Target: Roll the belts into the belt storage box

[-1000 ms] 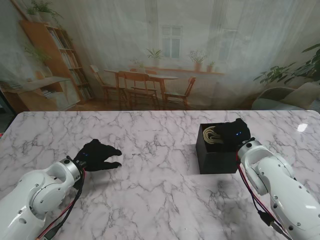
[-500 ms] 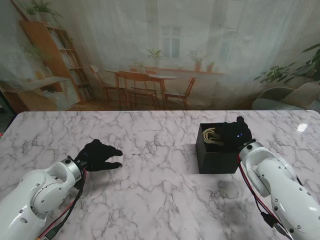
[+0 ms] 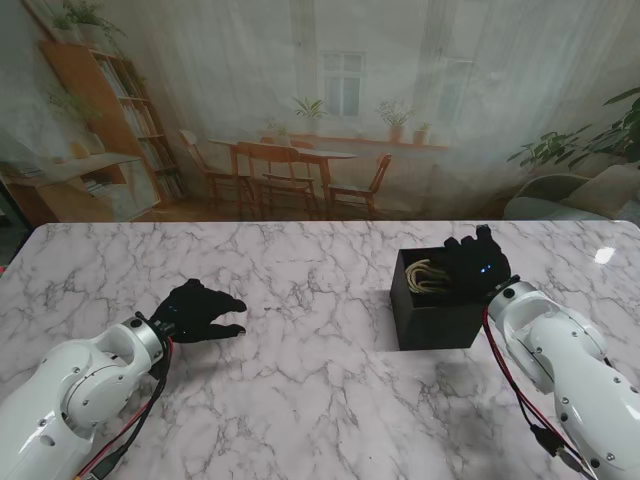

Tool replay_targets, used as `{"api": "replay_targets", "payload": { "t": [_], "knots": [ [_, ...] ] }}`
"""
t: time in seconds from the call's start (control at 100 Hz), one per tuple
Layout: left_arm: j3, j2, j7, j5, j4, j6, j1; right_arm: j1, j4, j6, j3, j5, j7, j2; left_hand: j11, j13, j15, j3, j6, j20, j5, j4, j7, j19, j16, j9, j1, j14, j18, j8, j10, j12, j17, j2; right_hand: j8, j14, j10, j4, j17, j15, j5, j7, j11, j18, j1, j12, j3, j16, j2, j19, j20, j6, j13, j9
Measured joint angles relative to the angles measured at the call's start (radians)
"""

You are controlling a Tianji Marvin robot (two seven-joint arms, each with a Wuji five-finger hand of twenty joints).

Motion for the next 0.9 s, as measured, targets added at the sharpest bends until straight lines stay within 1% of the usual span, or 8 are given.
{"api": "replay_targets", "payload": {
  "t": [0.25,0.36,0.46,0.55,0.64,0.68,0.83,0.9],
  "knots": [
    [0.002,-0.002,0.017,-0.008,0.005,0.000,-0.001,-0.030,-0.035,0.011,0.037,-0.030,-0.047,-0.002,0.000,0.000,0.000,0.000,-0.001,0.000,0.000,0.000,0.004,0.000,0.000,0.000,0.000,-0.005,0.009,0.001,-0.001,0.000,-0.001,0.000,-0.002,0.014,0.001,0.022,-0.027,-0.067,-0.017,-0.011,-0.011,0.003,0.041,-0.037,-0.047,-0.066,0.034,-0.055,-0.066,0.000,-0.030,-0.020],
    [0.003,-0.002,0.017,-0.008,0.007,0.000,-0.003,-0.048,-0.072,0.007,0.068,-0.009,-0.059,-0.008,0.000,0.000,0.000,0.000,-0.001,0.000,0.000,0.000,0.005,0.000,0.000,0.000,0.000,-0.006,0.009,0.001,-0.001,0.000,-0.001,0.000,-0.002,0.014,0.001,0.022,-0.031,-0.067,-0.017,-0.011,-0.011,0.003,0.082,-0.038,-0.047,-0.069,0.034,-0.060,-0.077,0.000,-0.030,-0.020],
    [0.007,-0.003,0.036,-0.011,0.011,0.001,-0.006,-0.070,-0.108,-0.007,0.101,0.052,-0.136,-0.016,-0.002,-0.024,-0.006,0.000,-0.001,0.000,0.000,0.000,0.005,0.000,0.000,-0.026,0.000,-0.007,0.009,0.001,0.001,0.000,-0.005,0.000,-0.002,0.014,0.001,0.032,-0.050,-0.067,-0.017,-0.011,-0.011,0.005,0.082,-0.038,-0.047,-0.069,0.034,-0.076,-0.093,0.000,-0.030,-0.020],
    [0.016,-0.005,0.096,-0.014,0.021,0.001,-0.010,-0.091,-0.153,-0.055,0.122,0.142,-0.186,-0.023,-0.028,-0.084,-0.038,0.000,-0.003,0.000,0.000,0.000,0.005,-0.016,-0.009,-0.125,0.000,-0.009,0.009,0.001,0.001,-0.011,-0.025,0.008,-0.002,0.014,0.000,0.032,-0.052,-0.067,-0.017,-0.011,-0.011,0.014,0.082,-0.039,-0.047,-0.069,0.034,-0.083,-0.103,0.000,-0.030,-0.019],
    [0.030,-0.010,0.182,-0.016,0.035,-0.003,-0.017,-0.103,-0.196,-0.058,0.114,0.223,-0.238,-0.033,-0.053,-0.149,-0.065,0.000,-0.003,-0.009,-0.001,0.000,0.006,-0.053,-0.028,-0.210,0.000,-0.010,0.009,0.001,0.002,-0.029,-0.047,0.010,-0.002,0.014,0.000,0.032,-0.046,-0.067,-0.017,0.005,-0.011,0.014,0.082,-0.051,-0.047,-0.070,0.033,-0.083,-0.119,0.000,-0.029,-0.018],
    [0.037,-0.014,0.220,-0.024,0.041,-0.005,-0.021,-0.106,-0.214,-0.057,0.102,0.267,-0.254,-0.039,-0.064,-0.171,-0.078,0.000,-0.004,-0.015,-0.028,0.000,0.000,-0.076,-0.047,-0.225,0.000,-0.009,0.009,0.002,0.001,-0.039,-0.055,0.011,-0.002,0.014,0.000,0.032,-0.039,-0.067,-0.017,0.005,-0.012,0.014,0.082,-0.057,-0.047,-0.071,0.033,-0.084,-0.121,0.000,-0.028,-0.017],
    [0.075,-0.036,0.341,-0.151,0.064,-0.019,-0.043,-0.100,-0.248,-0.053,0.010,0.394,-0.293,-0.061,-0.066,-0.206,-0.095,0.000,-0.004,-0.037,-0.100,0.000,-0.029,-0.114,-0.076,-0.248,0.000,-0.006,0.009,0.005,0.002,-0.062,-0.076,0.015,-0.002,0.014,0.000,0.032,-0.026,-0.067,-0.017,0.005,-0.023,0.014,0.082,-0.062,-0.045,-0.071,0.033,-0.084,-0.126,0.000,-0.026,-0.004],
    [0.090,-0.050,0.384,-0.168,0.071,-0.039,-0.055,-0.092,-0.246,-0.046,-0.046,0.422,-0.314,-0.070,-0.065,-0.206,-0.095,0.000,-0.004,-0.037,-0.101,0.000,-0.030,-0.114,-0.076,-0.248,0.000,-0.004,0.009,0.005,0.003,-0.062,-0.076,0.016,-0.002,0.014,0.000,0.032,-0.020,-0.067,-0.017,0.005,-0.024,0.014,0.082,-0.062,-0.045,-0.071,0.033,-0.084,-0.128,0.000,-0.026,-0.004]
  ]
}}
